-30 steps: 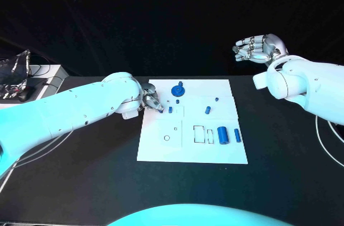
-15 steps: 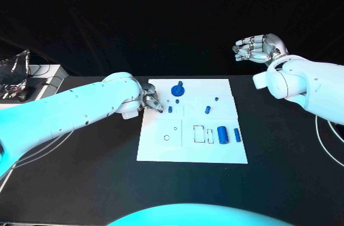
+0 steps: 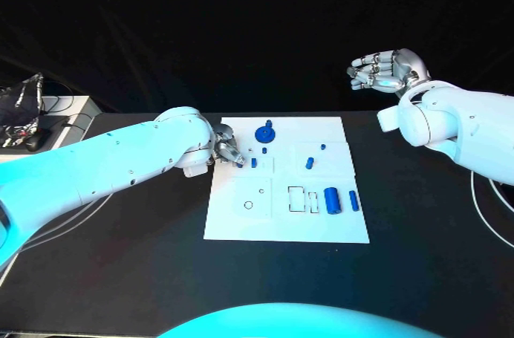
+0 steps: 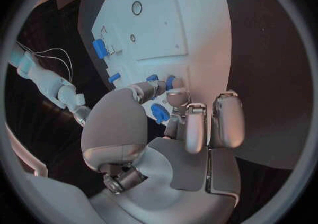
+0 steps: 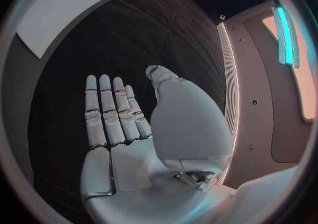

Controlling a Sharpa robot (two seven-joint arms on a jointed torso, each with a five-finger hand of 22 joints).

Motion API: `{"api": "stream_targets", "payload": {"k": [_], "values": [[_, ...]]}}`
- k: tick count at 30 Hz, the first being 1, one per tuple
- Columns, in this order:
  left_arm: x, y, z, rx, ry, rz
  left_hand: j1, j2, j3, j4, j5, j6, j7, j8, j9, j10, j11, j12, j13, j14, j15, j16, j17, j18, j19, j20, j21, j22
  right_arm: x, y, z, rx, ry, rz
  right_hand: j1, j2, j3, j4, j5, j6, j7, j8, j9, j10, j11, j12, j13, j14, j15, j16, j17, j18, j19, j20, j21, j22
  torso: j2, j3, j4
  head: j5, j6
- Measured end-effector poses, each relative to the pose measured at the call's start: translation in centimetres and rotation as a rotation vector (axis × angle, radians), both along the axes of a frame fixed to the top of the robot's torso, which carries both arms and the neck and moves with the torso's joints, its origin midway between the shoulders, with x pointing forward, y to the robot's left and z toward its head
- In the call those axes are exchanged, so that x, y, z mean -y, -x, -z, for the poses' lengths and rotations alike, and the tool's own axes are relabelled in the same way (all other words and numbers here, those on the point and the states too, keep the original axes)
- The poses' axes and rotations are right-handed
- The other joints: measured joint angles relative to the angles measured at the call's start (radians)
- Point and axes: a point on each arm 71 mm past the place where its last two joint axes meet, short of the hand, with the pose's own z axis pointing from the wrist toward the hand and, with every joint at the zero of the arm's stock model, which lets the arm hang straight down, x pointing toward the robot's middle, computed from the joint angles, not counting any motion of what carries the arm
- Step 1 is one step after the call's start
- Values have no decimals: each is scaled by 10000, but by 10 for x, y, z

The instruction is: Assemble the parts on the task board

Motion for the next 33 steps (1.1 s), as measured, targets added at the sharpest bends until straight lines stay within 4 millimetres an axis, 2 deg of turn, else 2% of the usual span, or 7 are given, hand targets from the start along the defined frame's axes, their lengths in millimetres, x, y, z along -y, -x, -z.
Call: {"api": "stream_targets", "payload": {"k": [4,6,7,10,16,23,33], "values": [[0,0,2,-65,-33,15,-234,-119,-111,-111,-60,230,-197,1,4,55,-54,0,0,21,-50,0,0,1,0,0,0,0,0,0,0,0,0,-1,0,0,0,0,0,0,0,0,0,0,0,0,0,0,0,0,0,0,0,0,0,0,-1,1,2,-12,-8],[0,0,2,-80,-39,14,-313,-143,-83,-233,-109,248,-212,-39,-6,55,-54,0,0,-2,-73,0,-1,1,0,0,0,0,0,0,0,0,0,-1,0,0,0,0,0,0,0,0,0,0,0,0,0,0,0,0,0,0,0,0,0,0,-2,1,5,-20,-15],[0,0,2,-84,-38,17,-402,-167,135,-480,-134,264,-202,-39,-14,56,-54,0,0,-2,-73,0,0,1,8,-8,0,-3,0,0,0,0,0,-2,0,0,0,0,0,0,0,0,0,0,0,0,0,0,0,0,0,1,0,0,0,1,-2,1,6,-21,-19],[0,0,2,-90,-45,11,-512,-214,55,-575,-137,289,-220,-90,-46,55,-54,-14,-6,-2,-73,0,-1,1,37,-37,0,-18,0,0,0,0,0,-6,0,0,0,0,0,0,0,0,0,0,0,0,0,0,0,0,1,1,0,0,0,1,-3,1,8,-23,-24],[0,-1,2,-98,-35,-6,-545,-247,-542,-205,-195,390,-294,-120,-89,14,-13,-41,-10,-2,-72,0,-1,1,37,-37,0,-27,-1,0,0,-2,-2,-17,0,0,0,0,0,37,36,0,-11,35,35,0,0,0,0,0,-14,0,0,0,0,-35,-5,-1,8,-25,-31],[-1,-1,3,-93,-19,-38,-570,-272,-790,-92,-194,423,-327,-170,-131,10,-16,-82,-40,-2,-72,0,-1,1,37,-37,-38,-26,-1,0,0,-2,-1,-15,0,0,0,0,0,36,36,0,-10,35,35,0,0,0,0,0,-14,0,0,0,0,-40,-9,-4,6,-34,-26],[-7,4,3,-88,56,-69,-642,-455,-2126,574,-252,417,-327,-271,-151,-65,-20,-118,-54,-2,-72,0,-1,1,37,-37,-49,-44,0,0,0,-8,2,-3,0,0,0,0,0,36,36,0,-10,35,35,0,0,0,0,0,-14,0,0,0,0,-46,-9,-12,8,-54,-9]]}}
